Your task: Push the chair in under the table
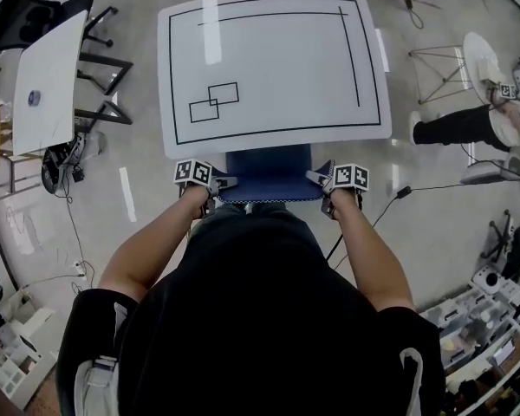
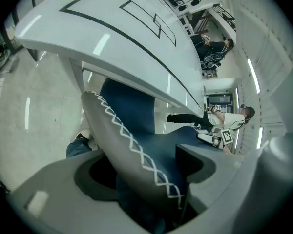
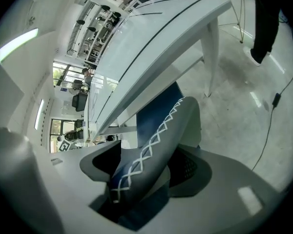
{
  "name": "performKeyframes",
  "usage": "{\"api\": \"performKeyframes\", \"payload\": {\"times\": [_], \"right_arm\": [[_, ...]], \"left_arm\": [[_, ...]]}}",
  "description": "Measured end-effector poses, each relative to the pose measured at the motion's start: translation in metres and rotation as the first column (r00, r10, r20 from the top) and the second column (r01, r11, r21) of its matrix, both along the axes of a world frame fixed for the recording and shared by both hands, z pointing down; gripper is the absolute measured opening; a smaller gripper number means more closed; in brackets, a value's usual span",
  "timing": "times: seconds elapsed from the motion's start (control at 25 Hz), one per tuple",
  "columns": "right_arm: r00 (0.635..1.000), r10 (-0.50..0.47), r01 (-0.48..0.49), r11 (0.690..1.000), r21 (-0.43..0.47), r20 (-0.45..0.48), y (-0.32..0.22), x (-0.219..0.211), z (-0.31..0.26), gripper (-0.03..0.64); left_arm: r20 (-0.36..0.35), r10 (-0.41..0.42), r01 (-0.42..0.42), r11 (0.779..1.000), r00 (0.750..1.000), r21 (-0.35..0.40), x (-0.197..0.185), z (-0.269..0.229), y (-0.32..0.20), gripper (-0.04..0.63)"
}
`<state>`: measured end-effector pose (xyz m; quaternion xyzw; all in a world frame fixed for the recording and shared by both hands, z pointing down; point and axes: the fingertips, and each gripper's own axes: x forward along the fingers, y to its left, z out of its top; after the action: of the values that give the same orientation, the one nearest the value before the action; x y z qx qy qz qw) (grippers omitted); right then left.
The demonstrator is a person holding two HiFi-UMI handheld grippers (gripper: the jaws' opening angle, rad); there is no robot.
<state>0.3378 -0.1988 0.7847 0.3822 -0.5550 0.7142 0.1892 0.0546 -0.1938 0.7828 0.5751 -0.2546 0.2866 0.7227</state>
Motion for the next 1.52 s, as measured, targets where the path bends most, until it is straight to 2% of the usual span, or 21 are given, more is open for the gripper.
{"api": "performKeyframes", "payload": {"times": [0.32,0.56,1.32,1.52], "right_arm": [[0.998,-0.066,0.066,0.998,-0.002,0.007,-0.027,0.017,0.007,0.331],[0.997,-0.074,0.073,0.997,0.01,0.012,-0.043,0.026,0.014,0.331],[0.997,-0.068,0.066,0.994,0.085,0.024,-0.061,0.028,0.03,0.337],[0.998,-0.058,0.055,0.993,0.109,0.025,-0.061,0.031,0.036,0.344]], "left_arm": [[0.007,-0.073,0.073,0.997,0.997,-0.004,0.018,0.004,-0.009,0.353],[0.01,-0.11,0.11,0.994,0.994,0.009,0.027,0.01,-0.019,0.353],[-0.004,-0.115,0.115,0.991,0.993,0.072,0.03,0.026,-0.041,0.362],[-0.012,-0.15,0.151,0.985,0.989,0.084,0.031,0.035,-0.038,0.365]]}}
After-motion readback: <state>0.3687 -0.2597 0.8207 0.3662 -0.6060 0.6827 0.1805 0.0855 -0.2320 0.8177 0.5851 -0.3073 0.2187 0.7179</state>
